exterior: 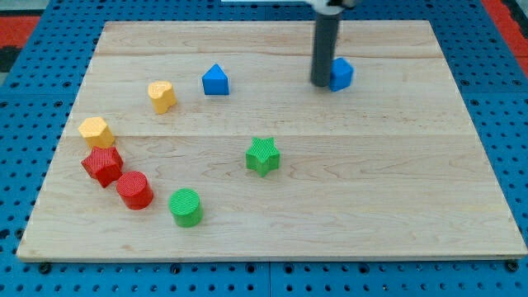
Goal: Slide the blue triangle towards right and a bit down
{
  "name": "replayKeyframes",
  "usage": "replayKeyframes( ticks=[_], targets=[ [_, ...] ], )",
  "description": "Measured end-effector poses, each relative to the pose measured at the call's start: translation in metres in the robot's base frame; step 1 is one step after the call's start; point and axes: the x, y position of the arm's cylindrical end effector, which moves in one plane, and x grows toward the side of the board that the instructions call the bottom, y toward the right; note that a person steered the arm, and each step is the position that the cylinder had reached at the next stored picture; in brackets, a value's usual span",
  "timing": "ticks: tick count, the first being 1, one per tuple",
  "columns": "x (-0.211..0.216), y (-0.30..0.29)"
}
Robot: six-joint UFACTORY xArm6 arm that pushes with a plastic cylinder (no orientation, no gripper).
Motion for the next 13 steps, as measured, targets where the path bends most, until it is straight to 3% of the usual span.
replayKeyframes(
  ticks=[1,3,4,5,6,7,8,12,13],
  targets=[
    [-0.012,0.036],
    [0.039,-0.128],
    [0.031,-0.144],
    [-0.005,-0.144],
    [0.007,-0.116],
    [0.051,-0.121],
    [0.054,-0.173],
    [-0.013,-0.237],
    [-0.033,-0.169]
  ],
)
